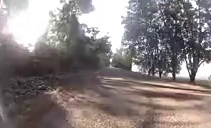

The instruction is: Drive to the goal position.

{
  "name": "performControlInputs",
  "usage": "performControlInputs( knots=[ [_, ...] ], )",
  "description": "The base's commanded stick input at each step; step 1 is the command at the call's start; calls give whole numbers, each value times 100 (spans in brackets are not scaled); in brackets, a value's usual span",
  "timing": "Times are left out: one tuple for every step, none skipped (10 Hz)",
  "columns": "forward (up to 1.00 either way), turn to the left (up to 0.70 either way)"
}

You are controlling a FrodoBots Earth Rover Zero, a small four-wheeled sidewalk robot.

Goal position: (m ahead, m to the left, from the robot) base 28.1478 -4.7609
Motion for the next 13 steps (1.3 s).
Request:
performControlInputs(
  knots=[
    [70, 0],
    [70, 0],
    [70, 0],
    [70, 0],
    [70, 0],
    [70, 0],
    [70, 0],
    [70, 0],
    [70, 0],
    [70, 0],
    [70, 0],
    [70, 0],
    [70, 0]
  ],
)
